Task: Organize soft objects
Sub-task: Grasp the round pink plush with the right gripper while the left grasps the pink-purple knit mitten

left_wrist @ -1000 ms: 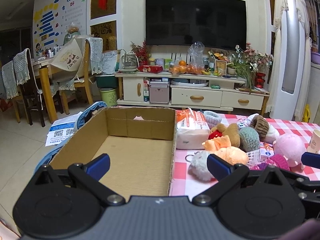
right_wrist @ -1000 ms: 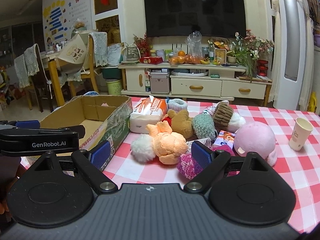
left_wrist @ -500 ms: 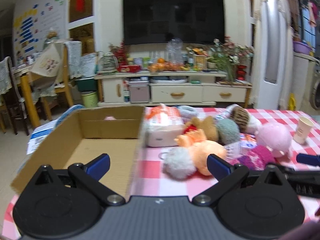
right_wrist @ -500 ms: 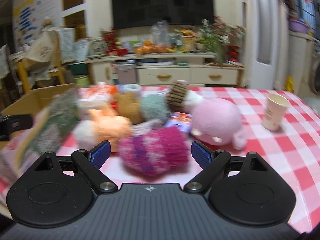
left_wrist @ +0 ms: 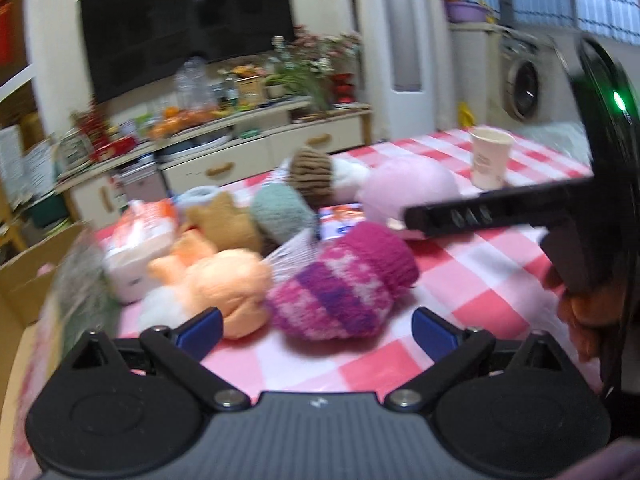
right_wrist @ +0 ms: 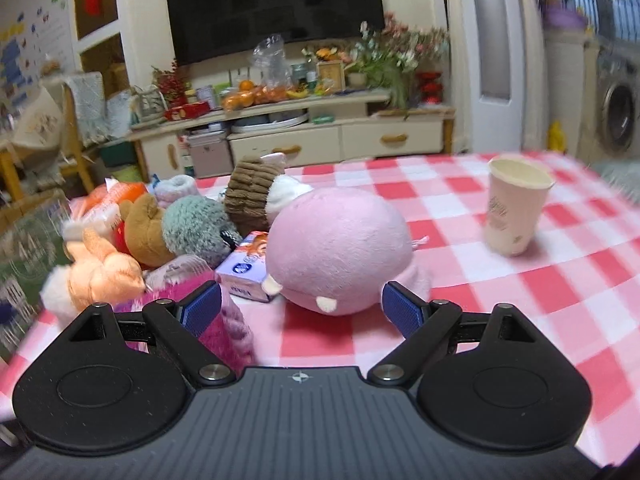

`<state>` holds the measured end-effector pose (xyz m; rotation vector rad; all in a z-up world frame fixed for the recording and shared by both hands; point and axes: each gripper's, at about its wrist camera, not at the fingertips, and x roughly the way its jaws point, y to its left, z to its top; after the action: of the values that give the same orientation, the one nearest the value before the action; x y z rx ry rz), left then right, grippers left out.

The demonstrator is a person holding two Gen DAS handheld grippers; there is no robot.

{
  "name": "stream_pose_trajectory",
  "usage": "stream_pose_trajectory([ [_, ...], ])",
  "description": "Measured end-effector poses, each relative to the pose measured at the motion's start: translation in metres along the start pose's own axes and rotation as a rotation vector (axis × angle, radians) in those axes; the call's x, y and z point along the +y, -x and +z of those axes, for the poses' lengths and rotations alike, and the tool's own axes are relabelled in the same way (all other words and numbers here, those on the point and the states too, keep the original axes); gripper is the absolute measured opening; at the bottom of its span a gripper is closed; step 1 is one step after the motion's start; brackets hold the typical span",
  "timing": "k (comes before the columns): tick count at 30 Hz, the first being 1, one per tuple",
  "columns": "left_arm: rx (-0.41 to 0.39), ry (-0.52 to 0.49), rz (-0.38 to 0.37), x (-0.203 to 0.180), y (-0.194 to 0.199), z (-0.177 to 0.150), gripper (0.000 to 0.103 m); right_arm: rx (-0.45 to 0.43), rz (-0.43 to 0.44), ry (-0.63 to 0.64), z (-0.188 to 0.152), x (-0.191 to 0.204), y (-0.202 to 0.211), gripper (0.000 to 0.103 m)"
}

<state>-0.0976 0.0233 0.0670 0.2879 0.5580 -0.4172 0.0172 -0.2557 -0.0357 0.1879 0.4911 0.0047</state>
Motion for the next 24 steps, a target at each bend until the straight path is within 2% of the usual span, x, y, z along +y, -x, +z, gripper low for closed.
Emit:
stream_pose_trajectory([
  [4,-0.002,-0.079,-0.022,-0.011,-0.02,0.009,0.098,-0.001,0.096,-0.19,0.011,-0.035,0.003,0.103],
  [7,0.01,-0.134,-0.038,-0.015,-0.035,0.014,0.098,-0.004,0.127,-0.27,0.015,-0.062,0.009,0.103],
  [14,0.072,-0.178,-0.07,-0.023,-0.063,0.018,0.096,0.085,0.23,-0.491,0.008,-0.098,0.007,0.103],
  [20,0.095,-0.182,-0.046,-0.025,-0.074,0.022,0.088,0.065,0.219,-0.523,0.002,-0.1,0.021,0.103],
  [24,0.105,-0.164,-0.045,-0.026,-0.077,0.026,0.078,0.033,0.176,-0.44,-0.005,-0.086,0.024,0.103],
])
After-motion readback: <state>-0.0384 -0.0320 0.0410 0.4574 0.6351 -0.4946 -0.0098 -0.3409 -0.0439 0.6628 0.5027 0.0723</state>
